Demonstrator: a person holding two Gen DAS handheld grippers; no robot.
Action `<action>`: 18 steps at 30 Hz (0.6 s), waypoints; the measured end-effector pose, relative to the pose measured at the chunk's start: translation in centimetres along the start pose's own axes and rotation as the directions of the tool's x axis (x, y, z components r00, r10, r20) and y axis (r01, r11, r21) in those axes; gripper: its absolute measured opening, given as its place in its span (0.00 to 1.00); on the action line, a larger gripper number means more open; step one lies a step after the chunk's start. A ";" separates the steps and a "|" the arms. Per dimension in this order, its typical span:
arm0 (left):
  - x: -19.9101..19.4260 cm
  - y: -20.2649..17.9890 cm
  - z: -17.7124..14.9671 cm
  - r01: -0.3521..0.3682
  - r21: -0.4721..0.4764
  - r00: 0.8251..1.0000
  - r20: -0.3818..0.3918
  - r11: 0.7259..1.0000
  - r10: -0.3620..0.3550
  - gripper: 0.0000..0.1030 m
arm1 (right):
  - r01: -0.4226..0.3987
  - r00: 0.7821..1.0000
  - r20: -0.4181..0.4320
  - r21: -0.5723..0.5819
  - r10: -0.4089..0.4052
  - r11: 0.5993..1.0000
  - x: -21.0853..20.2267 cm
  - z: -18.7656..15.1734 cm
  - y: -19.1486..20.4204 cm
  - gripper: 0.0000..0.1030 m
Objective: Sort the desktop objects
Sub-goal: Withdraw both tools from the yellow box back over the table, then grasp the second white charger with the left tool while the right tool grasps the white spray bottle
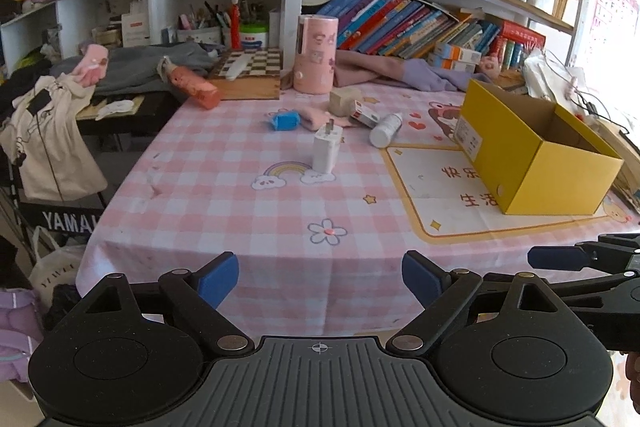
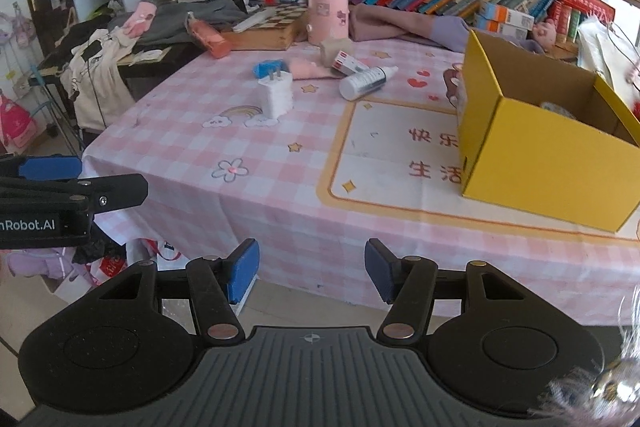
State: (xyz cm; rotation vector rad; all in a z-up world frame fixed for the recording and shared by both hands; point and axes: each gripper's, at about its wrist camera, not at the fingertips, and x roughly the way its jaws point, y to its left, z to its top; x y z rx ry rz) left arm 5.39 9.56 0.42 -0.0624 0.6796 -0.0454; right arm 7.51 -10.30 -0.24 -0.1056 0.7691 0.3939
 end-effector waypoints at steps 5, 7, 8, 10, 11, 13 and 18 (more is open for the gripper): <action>0.9 0.2 0.5 -0.008 -0.008 1.000 -0.002 1.000 0.008 0.89 | -0.005 1.000 0.004 -0.015 0.005 1.000 0.9 0.8 0.1 0.54; 1.4 0.3 0.8 -0.011 -0.013 1.000 -0.002 1.000 0.011 0.89 | -0.007 1.000 0.007 -0.023 0.007 1.000 1.5 1.1 0.1 0.54; 1.7 0.4 1.0 -0.013 -0.014 1.000 -0.004 1.000 0.013 0.89 | -0.008 1.000 0.006 -0.026 0.008 1.000 1.8 1.2 0.1 0.54; 2.4 0.4 1.4 -0.020 -0.008 1.000 -0.009 1.000 0.020 0.89 | -0.010 1.000 0.007 -0.022 0.011 1.000 2.4 1.7 -0.1 0.54; 2.7 0.3 1.6 -0.026 -0.002 1.000 -0.009 1.000 0.026 0.89 | -0.011 1.000 0.009 -0.018 0.011 1.000 2.7 2.0 -0.3 0.54; 3.4 0.3 2.1 -0.033 0.004 0.999 -0.013 0.999 0.033 0.89 | -0.012 1.000 0.014 -0.012 0.012 1.000 3.4 2.7 -0.7 0.54; 5.5 0.4 3.5 -0.039 0.002 0.999 -0.020 0.999 0.039 0.89 | -0.014 1.000 0.001 0.004 0.014 1.000 5.5 4.5 -2.0 0.54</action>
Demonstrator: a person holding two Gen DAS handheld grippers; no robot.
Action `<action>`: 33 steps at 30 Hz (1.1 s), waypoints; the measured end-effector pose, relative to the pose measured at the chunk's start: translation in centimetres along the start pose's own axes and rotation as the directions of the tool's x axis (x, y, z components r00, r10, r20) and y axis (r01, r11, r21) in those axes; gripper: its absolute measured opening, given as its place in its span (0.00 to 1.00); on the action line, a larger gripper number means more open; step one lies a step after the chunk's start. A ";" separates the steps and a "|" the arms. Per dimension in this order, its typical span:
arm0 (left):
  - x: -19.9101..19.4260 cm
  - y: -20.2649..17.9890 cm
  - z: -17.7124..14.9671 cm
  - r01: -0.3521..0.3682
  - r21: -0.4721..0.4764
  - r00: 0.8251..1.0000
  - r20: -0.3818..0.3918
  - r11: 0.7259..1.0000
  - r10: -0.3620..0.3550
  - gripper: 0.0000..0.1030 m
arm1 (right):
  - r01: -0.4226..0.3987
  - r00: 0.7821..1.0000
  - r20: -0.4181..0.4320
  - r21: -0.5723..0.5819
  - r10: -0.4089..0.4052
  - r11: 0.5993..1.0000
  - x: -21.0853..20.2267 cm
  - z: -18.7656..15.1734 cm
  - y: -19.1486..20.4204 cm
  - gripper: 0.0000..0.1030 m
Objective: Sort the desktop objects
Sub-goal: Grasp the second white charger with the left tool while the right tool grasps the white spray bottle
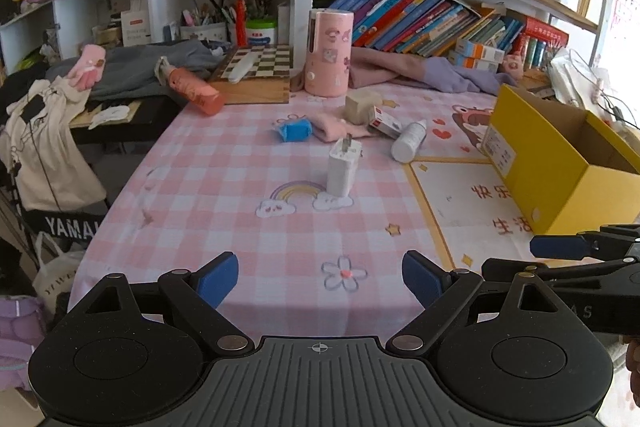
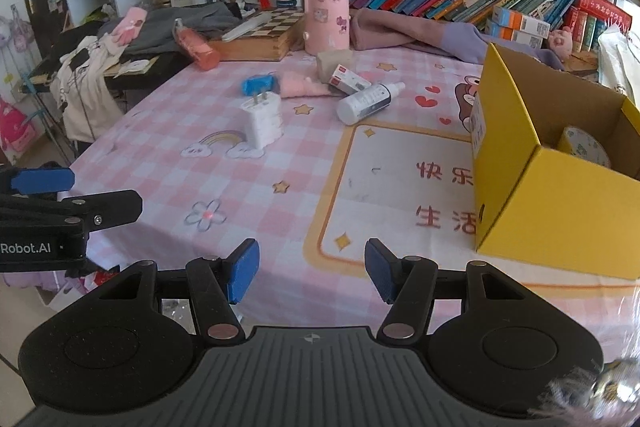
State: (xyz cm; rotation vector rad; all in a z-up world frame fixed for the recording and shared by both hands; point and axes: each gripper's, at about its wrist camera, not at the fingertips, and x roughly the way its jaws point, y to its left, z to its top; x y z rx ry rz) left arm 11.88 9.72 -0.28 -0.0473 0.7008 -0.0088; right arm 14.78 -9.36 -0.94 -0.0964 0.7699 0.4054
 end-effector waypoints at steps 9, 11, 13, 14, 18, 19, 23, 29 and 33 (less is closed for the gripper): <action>3.7 -0.6 2.3 -0.003 0.023 1.000 -0.014 1.000 0.003 0.89 | 0.031 0.999 0.026 0.039 -0.032 0.999 3.1 3.2 -1.8 0.54; 4.4 -0.6 2.7 -0.002 0.025 1.000 -0.017 1.000 0.002 0.89 | 0.040 0.999 0.034 0.051 -0.042 0.998 3.8 4.0 -2.2 0.54; 5.1 -0.6 3.1 0.001 0.025 1.000 -0.018 1.000 -0.001 0.89 | 0.045 0.998 0.037 0.078 -0.048 0.996 4.5 4.8 -2.8 0.54; 5.5 -0.6 3.3 0.000 0.025 1.000 -0.019 1.000 0.001 0.89 | 0.048 0.998 0.039 0.093 -0.052 0.994 4.8 5.3 -3.2 0.54; 7.2 -0.8 4.1 -0.009 0.027 0.999 -0.033 1.000 0.010 0.89 | 0.083 0.995 0.037 0.146 -0.089 0.986 6.3 7.2 -4.0 0.61; 7.5 -0.8 4.3 -0.010 0.027 0.999 -0.034 1.000 0.011 0.89 | 0.082 0.995 0.037 0.157 -0.089 0.984 6.7 7.7 -4.2 0.61; 9.1 -1.0 5.0 -0.012 0.024 0.999 -0.035 1.000 0.013 0.89 | 0.076 0.995 0.045 0.189 -0.086 0.979 8.2 9.6 -4.7 0.61; 11.4 -1.1 5.8 -0.006 0.021 0.999 -0.041 1.000 0.006 0.89 | 0.076 0.996 0.034 0.227 -0.086 0.971 10.7 12.0 -5.7 0.61; 12.7 -1.4 6.3 -0.013 0.043 0.999 -0.052 0.999 0.015 0.87 | 0.082 0.996 0.008 0.256 -0.087 0.963 12.7 13.1 -6.4 0.61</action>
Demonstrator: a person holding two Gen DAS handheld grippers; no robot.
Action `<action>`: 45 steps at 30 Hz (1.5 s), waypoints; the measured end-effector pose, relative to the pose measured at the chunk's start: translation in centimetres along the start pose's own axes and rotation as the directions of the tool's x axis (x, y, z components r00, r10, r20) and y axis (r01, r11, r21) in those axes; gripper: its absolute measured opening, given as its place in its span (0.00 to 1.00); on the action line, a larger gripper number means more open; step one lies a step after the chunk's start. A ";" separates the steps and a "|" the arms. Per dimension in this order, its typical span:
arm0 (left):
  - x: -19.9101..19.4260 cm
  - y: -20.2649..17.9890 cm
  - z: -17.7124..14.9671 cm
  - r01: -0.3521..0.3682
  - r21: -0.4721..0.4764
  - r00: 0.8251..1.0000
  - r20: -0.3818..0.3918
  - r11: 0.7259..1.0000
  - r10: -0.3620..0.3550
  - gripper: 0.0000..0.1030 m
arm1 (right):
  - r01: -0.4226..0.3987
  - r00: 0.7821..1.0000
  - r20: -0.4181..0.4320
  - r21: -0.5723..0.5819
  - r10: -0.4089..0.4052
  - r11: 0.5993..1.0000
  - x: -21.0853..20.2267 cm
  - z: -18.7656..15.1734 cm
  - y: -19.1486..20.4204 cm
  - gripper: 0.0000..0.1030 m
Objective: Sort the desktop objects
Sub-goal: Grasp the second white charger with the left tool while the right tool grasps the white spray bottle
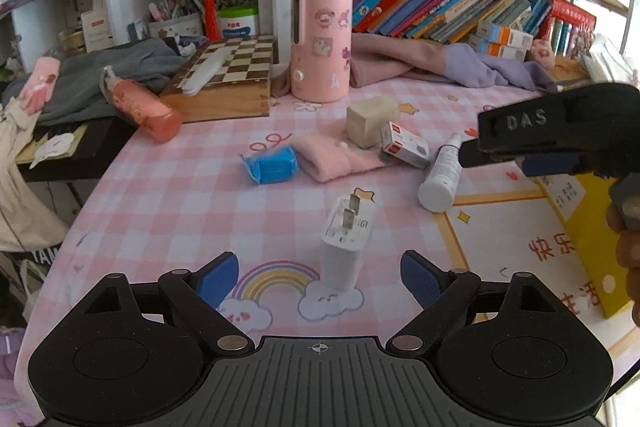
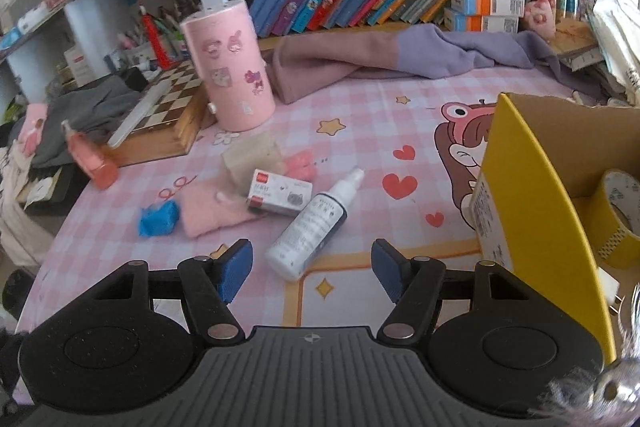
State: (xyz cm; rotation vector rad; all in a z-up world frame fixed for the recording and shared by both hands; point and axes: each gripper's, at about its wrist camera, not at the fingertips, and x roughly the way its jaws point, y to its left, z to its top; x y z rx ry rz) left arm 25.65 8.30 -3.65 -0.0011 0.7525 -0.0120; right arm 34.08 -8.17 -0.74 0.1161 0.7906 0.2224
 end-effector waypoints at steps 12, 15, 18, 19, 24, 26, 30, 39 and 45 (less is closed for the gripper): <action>2.9 -0.8 0.7 0.037 0.024 0.999 -0.039 0.999 -0.037 0.81 | 0.021 0.996 -0.087 0.005 -0.021 1.000 5.8 1.6 0.3 0.64; 3.6 -1.0 0.9 0.034 0.035 0.999 -0.042 0.999 -0.033 0.73 | 0.034 0.994 -0.101 -0.038 -0.037 0.999 7.1 1.7 0.9 0.64; 4.4 -1.1 1.1 0.037 0.054 0.998 -0.047 0.998 -0.034 0.61 | 0.025 0.992 -0.123 -0.068 -0.034 0.997 8.1 1.5 1.2 0.62; 4.6 -1.1 1.2 0.042 0.064 0.998 -0.048 0.997 -0.038 0.56 | 0.025 0.991 -0.128 -0.070 -0.034 0.997 8.3 1.5 1.2 0.62; 5.2 -1.6 1.3 0.059 0.088 0.996 -0.066 0.994 -0.053 0.33 | 0.028 0.993 -0.115 -0.061 -0.035 0.998 7.9 1.2 0.2 0.58; 5.3 -1.6 1.3 0.051 0.088 0.997 -0.070 0.995 -0.045 0.31 | 0.029 0.994 -0.101 -0.076 -0.037 0.997 7.2 1.2 -0.1 0.46; 5.1 -1.5 1.1 0.053 0.079 0.997 -0.064 0.996 -0.048 0.30 | 0.028 0.994 -0.099 -0.106 -0.039 0.994 6.4 1.1 -0.7 0.41; 5.3 -1.7 1.4 0.050 0.061 0.997 -0.070 0.997 -0.045 0.25 | 0.056 0.988 -0.133 -0.144 -0.075 0.988 8.6 1.2 -0.2 0.37; 5.3 -1.5 1.3 0.058 0.049 0.996 -0.073 0.997 -0.054 0.25 | 0.074 0.986 -0.132 -0.187 -0.099 0.980 7.6 0.3 -1.3 0.29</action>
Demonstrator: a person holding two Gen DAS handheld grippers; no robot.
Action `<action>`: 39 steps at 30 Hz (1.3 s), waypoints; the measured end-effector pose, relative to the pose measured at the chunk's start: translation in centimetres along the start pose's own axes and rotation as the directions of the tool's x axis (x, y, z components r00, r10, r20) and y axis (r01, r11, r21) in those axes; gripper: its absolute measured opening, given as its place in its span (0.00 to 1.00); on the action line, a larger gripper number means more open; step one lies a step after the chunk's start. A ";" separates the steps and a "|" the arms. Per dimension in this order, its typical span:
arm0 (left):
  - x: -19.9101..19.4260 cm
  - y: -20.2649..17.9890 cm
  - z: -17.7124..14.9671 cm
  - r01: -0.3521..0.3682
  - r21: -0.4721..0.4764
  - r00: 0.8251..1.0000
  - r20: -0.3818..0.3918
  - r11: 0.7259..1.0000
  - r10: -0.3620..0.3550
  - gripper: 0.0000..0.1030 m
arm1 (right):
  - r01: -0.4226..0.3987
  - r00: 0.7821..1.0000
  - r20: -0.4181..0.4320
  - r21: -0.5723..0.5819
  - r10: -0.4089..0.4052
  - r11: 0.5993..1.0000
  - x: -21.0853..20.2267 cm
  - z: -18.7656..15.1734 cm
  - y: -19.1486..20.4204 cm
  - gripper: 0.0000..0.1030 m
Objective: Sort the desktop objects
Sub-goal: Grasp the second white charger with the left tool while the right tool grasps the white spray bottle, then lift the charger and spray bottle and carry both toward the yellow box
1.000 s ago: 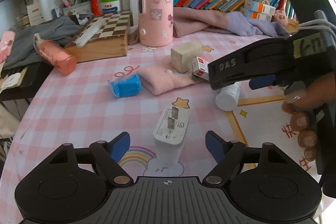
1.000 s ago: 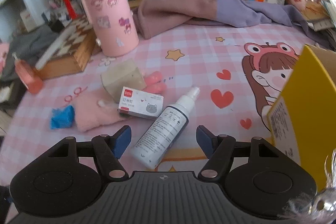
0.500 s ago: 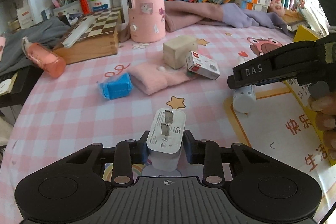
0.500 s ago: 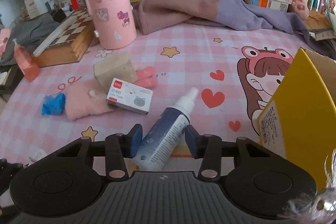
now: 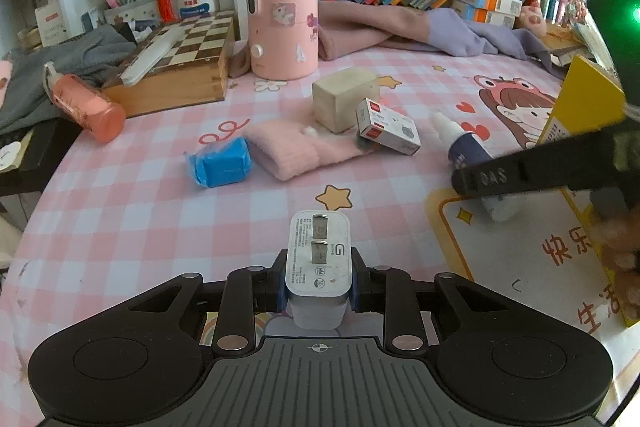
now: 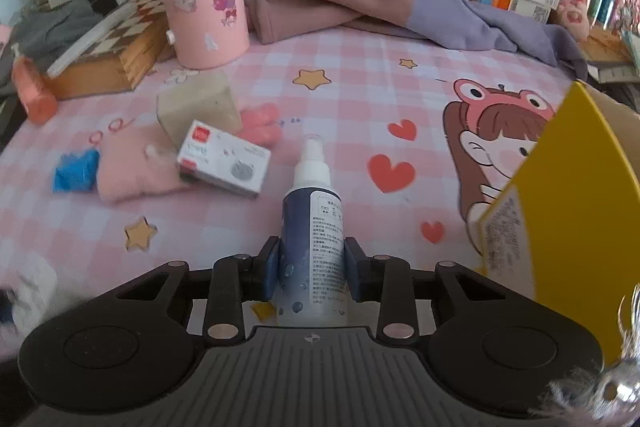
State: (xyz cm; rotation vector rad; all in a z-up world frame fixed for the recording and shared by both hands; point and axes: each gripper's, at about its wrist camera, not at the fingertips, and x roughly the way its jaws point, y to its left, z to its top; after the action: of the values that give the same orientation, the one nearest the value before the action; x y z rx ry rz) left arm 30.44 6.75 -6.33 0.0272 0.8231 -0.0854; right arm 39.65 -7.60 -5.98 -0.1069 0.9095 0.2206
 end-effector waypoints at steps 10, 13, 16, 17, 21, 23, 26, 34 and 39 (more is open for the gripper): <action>0.5 0.2 -0.2 0.008 0.015 1.000 -0.005 1.000 -0.008 0.25 | -0.006 1.000 0.012 -0.026 0.006 1.000 -0.6 -0.8 -0.3 0.29; -0.3 0.5 -0.1 -0.003 0.004 1.000 0.016 1.000 0.003 0.25 | -0.023 1.000 0.001 -0.015 0.023 1.000 -0.6 -0.6 -0.7 0.29; -1.9 0.9 0.3 0.011 -0.017 0.999 0.053 1.000 -0.010 0.25 | -0.043 0.999 0.007 0.008 0.043 0.999 -1.5 -0.8 -1.0 0.29; -2.4 1.0 0.4 0.017 -0.023 0.998 0.060 1.000 -0.016 0.25 | -0.045 0.999 0.016 0.009 0.045 0.999 -2.0 -0.9 -1.0 0.29; -4.2 1.3 0.7 0.041 -0.027 0.996 0.086 0.999 -0.039 0.25 | -0.079 0.996 0.045 0.065 0.076 0.995 -4.2 -1.2 -1.2 0.29; -5.3 1.4 0.8 0.051 -0.026 0.994 0.103 0.998 -0.048 0.25 | -0.095 0.994 0.061 0.094 0.090 0.991 -5.4 -1.3 -1.3 0.29; -6.9 1.7 0.8 0.071 -0.035 0.990 0.129 0.997 -0.065 0.25 | -0.117 0.990 0.092 0.104 0.107 0.988 -7.4 -1.5 -1.1 0.29; -10.6 2.3 0.2 0.136 -0.063 0.976 0.178 0.989 -0.123 0.25 | -0.165 0.977 0.148 0.083 0.151 0.983 -12.3 -2.3 -0.4 0.29; -12.7 2.5 -0.6 0.170 -0.072 0.968 0.198 0.983 -0.153 0.25 | -0.188 0.971 0.158 0.064 0.176 0.980 -14.7 -3.6 0.4 0.29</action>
State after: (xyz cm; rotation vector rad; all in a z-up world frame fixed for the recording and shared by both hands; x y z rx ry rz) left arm 21.60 10.11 2.52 -0.1300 0.6344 -0.2027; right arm 28.07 -10.00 3.41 0.0668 0.7748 0.3588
